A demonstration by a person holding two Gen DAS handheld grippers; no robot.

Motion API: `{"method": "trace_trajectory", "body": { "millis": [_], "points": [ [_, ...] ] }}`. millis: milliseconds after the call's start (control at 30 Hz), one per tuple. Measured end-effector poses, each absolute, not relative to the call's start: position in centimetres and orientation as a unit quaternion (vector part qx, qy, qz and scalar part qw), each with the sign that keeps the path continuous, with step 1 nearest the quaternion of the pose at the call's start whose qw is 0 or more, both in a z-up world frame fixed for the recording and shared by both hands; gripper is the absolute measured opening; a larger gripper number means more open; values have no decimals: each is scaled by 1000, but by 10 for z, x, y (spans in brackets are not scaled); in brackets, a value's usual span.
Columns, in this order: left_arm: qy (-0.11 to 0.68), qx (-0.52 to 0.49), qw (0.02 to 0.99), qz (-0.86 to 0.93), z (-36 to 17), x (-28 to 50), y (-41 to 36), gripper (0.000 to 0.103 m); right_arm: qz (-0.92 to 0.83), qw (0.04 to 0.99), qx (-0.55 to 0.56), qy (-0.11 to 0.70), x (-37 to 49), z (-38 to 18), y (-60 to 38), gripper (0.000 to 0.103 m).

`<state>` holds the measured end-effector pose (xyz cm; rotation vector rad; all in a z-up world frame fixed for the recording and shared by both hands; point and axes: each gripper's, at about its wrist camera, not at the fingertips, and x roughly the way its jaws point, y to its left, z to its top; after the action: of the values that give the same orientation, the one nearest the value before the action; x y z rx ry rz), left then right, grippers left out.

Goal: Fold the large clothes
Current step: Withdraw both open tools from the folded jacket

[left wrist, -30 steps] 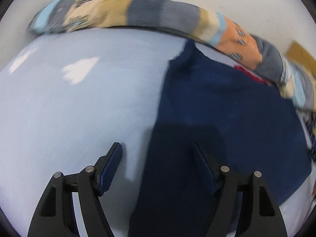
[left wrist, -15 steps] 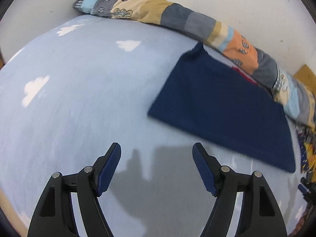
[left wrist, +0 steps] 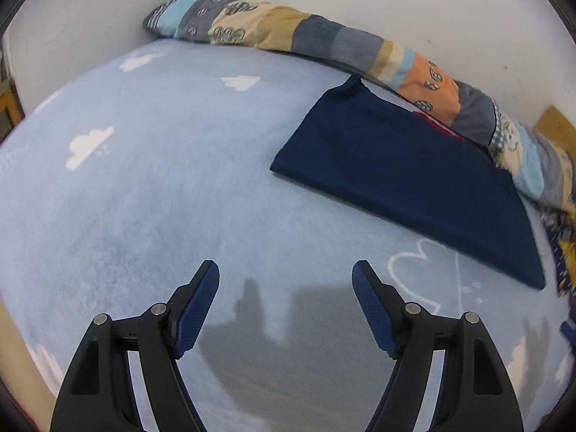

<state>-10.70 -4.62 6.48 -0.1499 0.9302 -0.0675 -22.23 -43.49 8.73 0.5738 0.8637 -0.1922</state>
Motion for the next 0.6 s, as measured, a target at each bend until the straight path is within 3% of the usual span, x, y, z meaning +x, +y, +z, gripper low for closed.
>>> {"method": "trace_trajectory", "body": {
  "millis": [600],
  "points": [
    [464,-86,881,-37,52,-87,-40,76,-141,831,375,385,-242,73,-513,70]
  ]
}}
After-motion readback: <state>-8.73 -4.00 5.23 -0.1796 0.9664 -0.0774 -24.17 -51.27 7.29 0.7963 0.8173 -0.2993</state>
